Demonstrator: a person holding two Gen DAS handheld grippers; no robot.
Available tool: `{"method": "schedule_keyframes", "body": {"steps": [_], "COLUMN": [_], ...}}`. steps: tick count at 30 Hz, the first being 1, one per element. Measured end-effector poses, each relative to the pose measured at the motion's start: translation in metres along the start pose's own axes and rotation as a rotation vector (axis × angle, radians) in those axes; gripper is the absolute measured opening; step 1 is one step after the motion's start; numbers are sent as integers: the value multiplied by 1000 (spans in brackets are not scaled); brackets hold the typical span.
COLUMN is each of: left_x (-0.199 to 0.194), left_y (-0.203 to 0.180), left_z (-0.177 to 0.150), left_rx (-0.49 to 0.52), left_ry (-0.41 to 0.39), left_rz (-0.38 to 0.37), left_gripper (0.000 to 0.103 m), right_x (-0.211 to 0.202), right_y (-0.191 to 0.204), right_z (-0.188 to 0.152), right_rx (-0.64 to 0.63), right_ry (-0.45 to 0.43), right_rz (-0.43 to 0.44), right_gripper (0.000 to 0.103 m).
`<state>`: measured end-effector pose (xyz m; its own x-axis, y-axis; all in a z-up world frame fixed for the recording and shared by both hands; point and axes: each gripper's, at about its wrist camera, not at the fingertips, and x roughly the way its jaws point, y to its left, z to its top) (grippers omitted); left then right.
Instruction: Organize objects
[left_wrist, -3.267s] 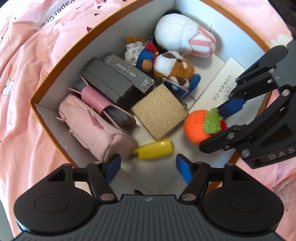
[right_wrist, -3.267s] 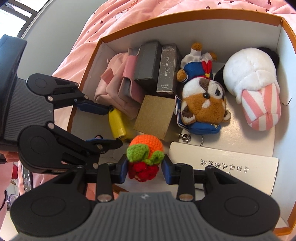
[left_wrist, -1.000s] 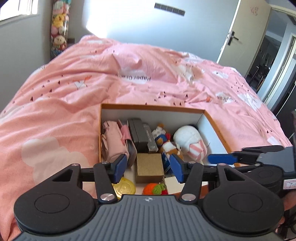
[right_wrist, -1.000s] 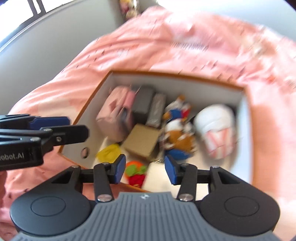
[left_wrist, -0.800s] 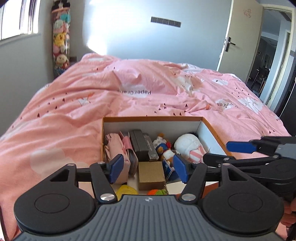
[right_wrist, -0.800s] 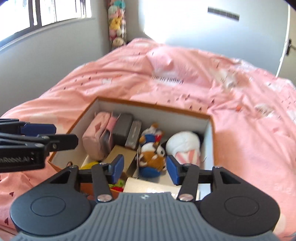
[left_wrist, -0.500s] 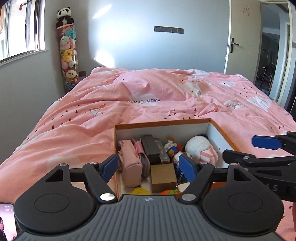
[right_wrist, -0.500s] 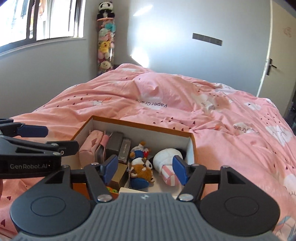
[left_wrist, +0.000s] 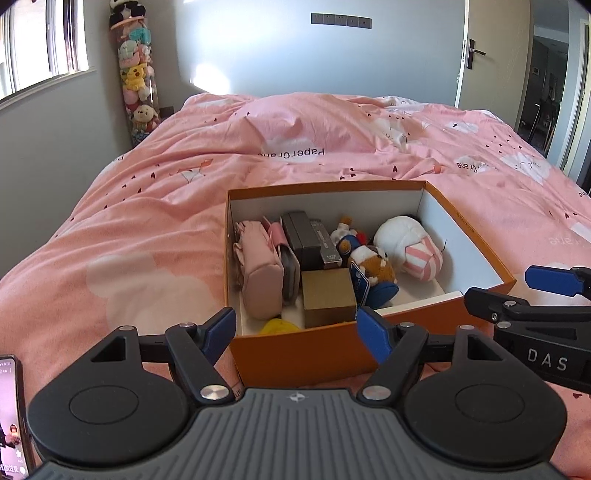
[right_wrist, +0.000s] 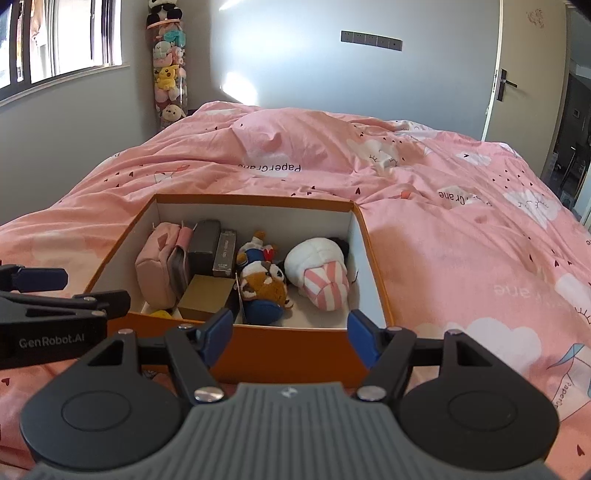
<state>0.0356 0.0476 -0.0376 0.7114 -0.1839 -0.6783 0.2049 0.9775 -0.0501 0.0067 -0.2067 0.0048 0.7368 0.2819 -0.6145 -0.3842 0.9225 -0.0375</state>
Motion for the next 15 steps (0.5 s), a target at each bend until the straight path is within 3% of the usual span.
{"method": "schedule_keyframes", "body": {"steps": [15], "left_x": [5], "left_y": [-1], "left_z": [-4], "left_rx": [2], "left_ry": [50], "left_rz": [3], "left_gripper": [87], "right_x": [0], "right_y": [1], "right_z": [0], "right_rx": [-11], "right_ry": [12], "right_rz": [0], "right_gripper": [72]}}
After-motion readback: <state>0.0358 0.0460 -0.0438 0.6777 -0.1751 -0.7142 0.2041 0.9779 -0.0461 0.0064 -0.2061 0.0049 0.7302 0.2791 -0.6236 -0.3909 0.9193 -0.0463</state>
